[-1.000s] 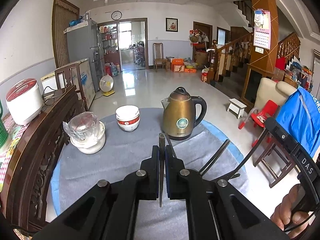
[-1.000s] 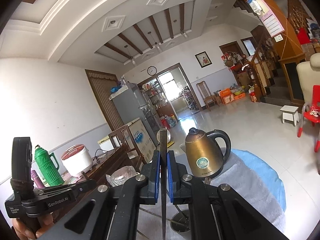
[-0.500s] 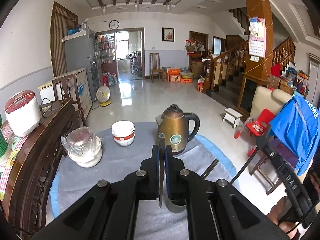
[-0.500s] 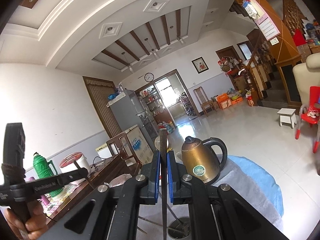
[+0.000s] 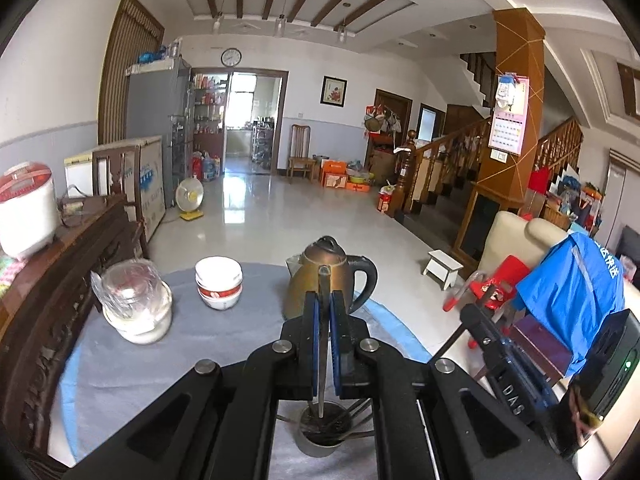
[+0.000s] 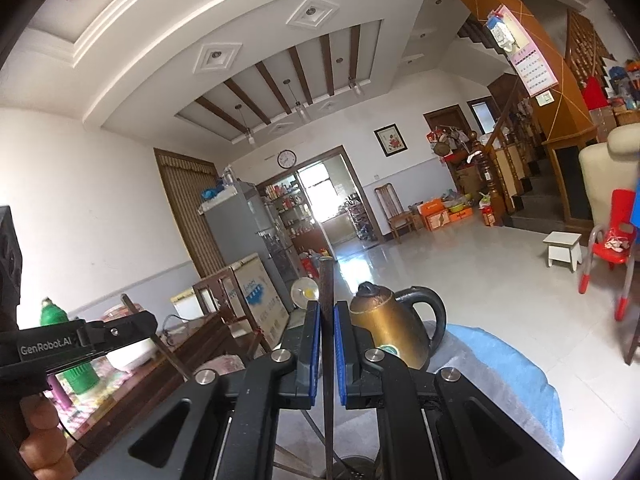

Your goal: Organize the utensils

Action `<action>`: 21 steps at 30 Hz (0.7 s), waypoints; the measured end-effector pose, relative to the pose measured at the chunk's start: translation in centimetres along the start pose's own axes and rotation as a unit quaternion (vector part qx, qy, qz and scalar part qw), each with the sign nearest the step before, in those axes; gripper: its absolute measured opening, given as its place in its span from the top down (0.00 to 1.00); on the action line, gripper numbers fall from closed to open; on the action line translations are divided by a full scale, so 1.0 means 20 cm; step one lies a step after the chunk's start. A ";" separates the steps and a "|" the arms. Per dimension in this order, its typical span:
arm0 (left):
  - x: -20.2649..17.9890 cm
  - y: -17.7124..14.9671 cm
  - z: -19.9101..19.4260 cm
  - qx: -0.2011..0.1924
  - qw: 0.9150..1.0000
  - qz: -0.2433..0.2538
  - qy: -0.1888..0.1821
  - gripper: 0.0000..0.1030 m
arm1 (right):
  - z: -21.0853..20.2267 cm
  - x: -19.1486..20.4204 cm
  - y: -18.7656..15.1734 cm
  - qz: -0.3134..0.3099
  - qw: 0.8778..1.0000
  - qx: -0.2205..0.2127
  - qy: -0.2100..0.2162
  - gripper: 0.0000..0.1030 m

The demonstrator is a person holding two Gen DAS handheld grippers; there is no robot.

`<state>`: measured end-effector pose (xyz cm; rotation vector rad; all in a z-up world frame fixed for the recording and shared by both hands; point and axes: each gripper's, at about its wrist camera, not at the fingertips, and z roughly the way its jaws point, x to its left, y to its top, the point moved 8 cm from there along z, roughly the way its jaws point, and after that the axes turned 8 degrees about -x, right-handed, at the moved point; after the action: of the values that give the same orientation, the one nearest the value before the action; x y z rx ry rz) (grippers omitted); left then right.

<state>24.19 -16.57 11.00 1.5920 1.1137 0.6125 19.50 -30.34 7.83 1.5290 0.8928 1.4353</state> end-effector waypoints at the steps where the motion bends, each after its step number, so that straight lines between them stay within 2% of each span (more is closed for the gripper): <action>1: 0.00 -0.02 0.02 0.001 1.000 -0.002 0.000 0.95 | 0.01 0.00 -0.02 -0.004 1.000 0.001 -0.002 0.93; 11: 0.03 -0.28 0.22 0.037 0.999 -0.019 0.011 0.95 | 0.10 -0.04 -0.19 -0.025 0.999 0.026 -0.024 0.93; 21: 0.04 -0.43 0.24 0.076 0.997 -0.009 0.020 0.95 | 0.11 -0.06 -0.28 -0.020 0.998 0.061 -0.019 0.93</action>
<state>25.46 -17.94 1.23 1.7032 1.2272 0.5603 21.93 -29.41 2.14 1.6138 0.9979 1.3409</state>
